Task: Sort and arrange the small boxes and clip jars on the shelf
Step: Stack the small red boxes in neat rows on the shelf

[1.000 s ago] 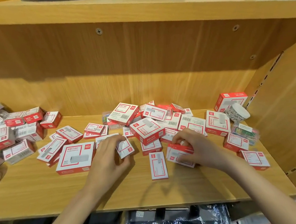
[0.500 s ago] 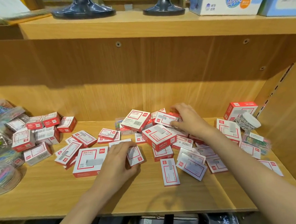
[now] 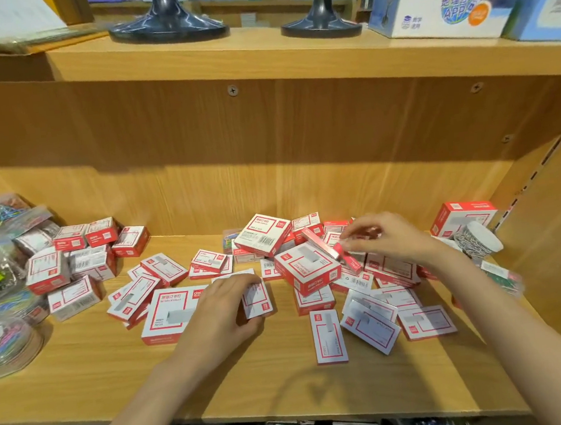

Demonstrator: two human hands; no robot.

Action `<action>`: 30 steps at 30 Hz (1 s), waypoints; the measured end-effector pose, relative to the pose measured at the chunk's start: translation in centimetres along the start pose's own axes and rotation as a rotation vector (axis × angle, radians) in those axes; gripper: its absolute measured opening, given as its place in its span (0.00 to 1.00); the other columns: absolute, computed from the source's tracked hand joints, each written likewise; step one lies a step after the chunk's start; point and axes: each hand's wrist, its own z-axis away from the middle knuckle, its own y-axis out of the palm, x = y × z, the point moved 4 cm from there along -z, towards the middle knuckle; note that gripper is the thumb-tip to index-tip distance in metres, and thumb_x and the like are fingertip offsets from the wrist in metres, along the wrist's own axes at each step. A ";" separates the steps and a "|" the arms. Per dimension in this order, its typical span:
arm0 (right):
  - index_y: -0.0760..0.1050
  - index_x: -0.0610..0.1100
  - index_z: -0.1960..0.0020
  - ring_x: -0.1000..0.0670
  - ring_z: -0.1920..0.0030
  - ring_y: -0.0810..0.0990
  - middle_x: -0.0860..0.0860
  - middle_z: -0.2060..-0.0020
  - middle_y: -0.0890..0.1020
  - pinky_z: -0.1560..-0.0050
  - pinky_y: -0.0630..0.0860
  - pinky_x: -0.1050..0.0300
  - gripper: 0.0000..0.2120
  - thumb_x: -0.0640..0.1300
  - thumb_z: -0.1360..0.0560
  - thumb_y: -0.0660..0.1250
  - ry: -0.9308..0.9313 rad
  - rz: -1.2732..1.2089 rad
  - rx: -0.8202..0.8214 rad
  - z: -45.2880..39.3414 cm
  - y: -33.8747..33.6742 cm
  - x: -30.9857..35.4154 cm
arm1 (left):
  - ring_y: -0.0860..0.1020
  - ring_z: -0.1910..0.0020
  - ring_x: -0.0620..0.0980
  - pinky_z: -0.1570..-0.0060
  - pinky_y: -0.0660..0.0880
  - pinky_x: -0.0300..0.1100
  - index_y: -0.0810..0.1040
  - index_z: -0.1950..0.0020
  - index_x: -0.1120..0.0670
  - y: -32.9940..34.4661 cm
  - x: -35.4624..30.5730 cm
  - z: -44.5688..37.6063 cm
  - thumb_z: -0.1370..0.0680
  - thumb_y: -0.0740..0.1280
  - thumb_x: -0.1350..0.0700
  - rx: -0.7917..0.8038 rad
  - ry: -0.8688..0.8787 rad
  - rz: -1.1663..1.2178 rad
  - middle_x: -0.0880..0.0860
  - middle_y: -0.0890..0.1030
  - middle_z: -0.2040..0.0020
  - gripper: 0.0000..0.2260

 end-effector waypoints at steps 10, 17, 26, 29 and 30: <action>0.68 0.45 0.36 0.49 0.43 0.72 0.46 0.41 0.73 0.48 0.67 0.59 0.21 0.45 0.26 0.68 0.251 0.205 -0.046 -2.0 0.6 -3.3 | 0.71 0.39 0.49 0.41 0.68 0.43 0.68 0.34 0.51 0.3 -0.4 -1.2 0.32 0.73 0.56 0.015 0.019 0.032 0.48 0.73 0.36 0.28; 0.67 0.46 0.43 0.57 0.60 0.74 0.51 0.53 0.74 0.67 0.67 0.66 0.17 0.45 0.28 0.70 0.351 0.025 -0.156 -1.9 0.5 -4.5 | 0.70 0.36 0.49 0.38 0.67 0.42 0.65 0.31 0.50 0.7 0.6 -1.6 0.33 0.74 0.52 0.062 -0.040 0.047 0.48 0.72 0.35 0.33; 0.74 0.45 0.44 0.48 0.48 0.73 0.48 0.49 0.74 0.46 0.74 0.51 0.15 0.50 0.27 0.69 0.369 0.156 -0.306 -2.3 1.2 -4.7 | 0.70 0.38 0.49 0.41 0.65 0.40 0.67 0.32 0.50 0.8 0.4 -2.1 0.34 0.76 0.51 0.014 -0.009 0.017 0.48 0.73 0.36 0.33; 0.74 0.46 0.40 0.50 0.45 0.71 0.50 0.49 0.72 0.42 0.70 0.54 0.18 0.50 0.27 0.68 0.243 0.207 -0.337 -1.5 0.3 -2.3 | 0.71 0.42 0.45 0.45 0.65 0.32 0.68 0.36 0.46 0.0 0.3 -1.9 0.35 0.77 0.52 -0.098 0.025 0.119 0.42 0.74 0.42 0.31; 0.74 0.45 0.41 0.52 0.47 0.71 0.52 0.50 0.72 0.44 0.69 0.58 0.16 0.50 0.27 0.68 0.163 0.173 -0.381 -1.1 0.0 -0.5 | 0.71 0.43 0.42 0.46 0.63 0.26 0.67 0.37 0.45 -0.5 0.1 -1.9 0.35 0.76 0.51 -0.149 0.033 0.157 0.40 0.73 0.43 0.30</action>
